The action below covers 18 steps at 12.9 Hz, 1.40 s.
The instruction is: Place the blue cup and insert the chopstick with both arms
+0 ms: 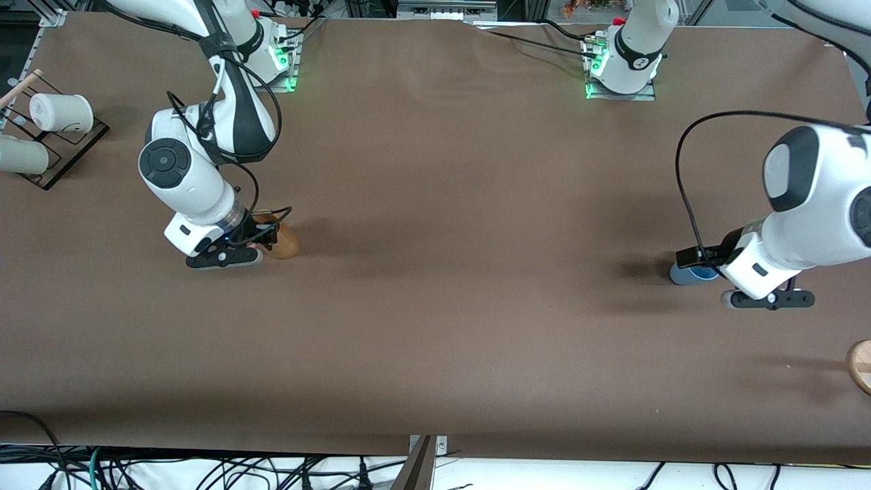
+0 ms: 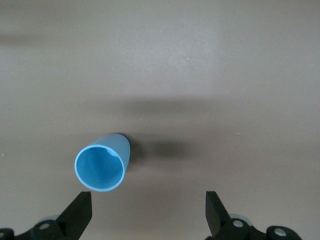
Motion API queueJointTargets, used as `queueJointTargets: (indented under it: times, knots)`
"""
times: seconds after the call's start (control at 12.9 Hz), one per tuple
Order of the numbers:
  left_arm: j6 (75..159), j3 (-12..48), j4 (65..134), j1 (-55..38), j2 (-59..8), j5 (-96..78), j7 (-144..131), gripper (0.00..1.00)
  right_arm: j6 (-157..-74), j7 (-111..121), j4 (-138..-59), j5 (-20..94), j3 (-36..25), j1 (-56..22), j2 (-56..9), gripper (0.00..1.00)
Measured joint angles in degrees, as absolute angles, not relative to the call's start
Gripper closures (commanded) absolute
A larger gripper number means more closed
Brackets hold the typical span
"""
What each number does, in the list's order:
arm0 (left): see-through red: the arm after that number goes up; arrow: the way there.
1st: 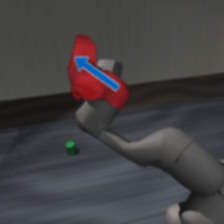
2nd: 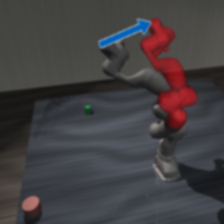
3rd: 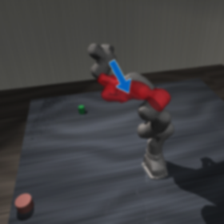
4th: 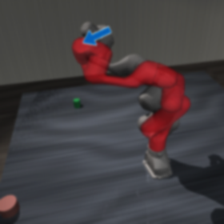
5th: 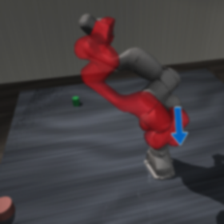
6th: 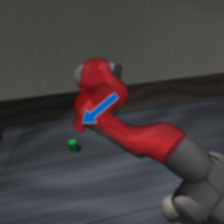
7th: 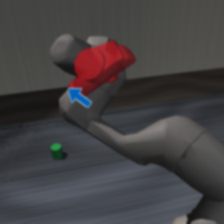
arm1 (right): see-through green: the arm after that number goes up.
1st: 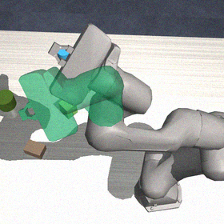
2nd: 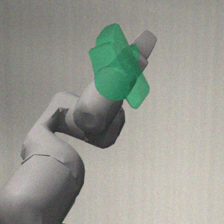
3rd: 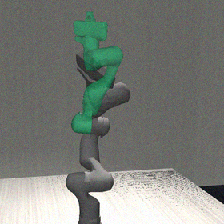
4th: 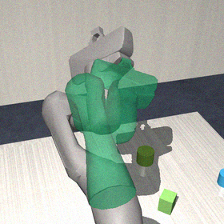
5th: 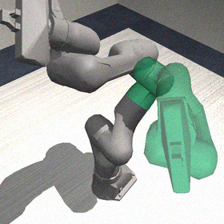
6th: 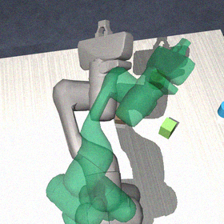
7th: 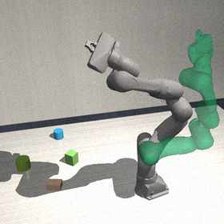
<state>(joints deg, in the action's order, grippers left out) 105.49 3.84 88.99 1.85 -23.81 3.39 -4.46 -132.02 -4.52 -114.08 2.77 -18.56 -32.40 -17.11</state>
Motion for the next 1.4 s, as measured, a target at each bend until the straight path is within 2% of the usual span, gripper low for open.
queueJointTargets:
  times: [0.08, 0.16, 0.54, 0.78, 1.17, 1.4]
  knots:
    - [108.1, 3.8, 90.4, 2.2, -24.3, 3.7, -3.8, 0.0, -132.0, -4.5, -114.1, 2.8, -18.6, -32.4, -17.1, 0.95]
    - [110.9, 3.7, 91.9, 2.9, -24.5, 3.7, -2.6, 0.0, -132.0, -4.5, -114.2, 2.8, -18.6, -32.4, -17.1, 1.0]
    - [123.1, 3.7, 100.5, 5.5, -24.4, 3.7, 1.1, 0.0, -130.3, -4.6, -112.6, 2.8, -18.6, -32.4, -16.7, 1.0]
    - [132.7, 3.8, 108.5, 5.4, -23.0, 3.7, 1.2, 0.0, -118.5, -4.3, -103.5, 2.7, -18.8, -32.4, -15.6, 1.0]
    - [137.4, 3.7, 113.6, 5.7, -21.4, 3.7, 2.2, 0.0, -97.0, -3.6, -85.6, 2.7, -19.0, -32.4, -13.1, 1.0]
    - [140.0, 3.6, 115.5, 6.5, -20.8, 3.7, 4.1, 0.0, -93.6, -0.9, -81.6, 2.7, -19.7, -32.4, -12.7, 1.0]
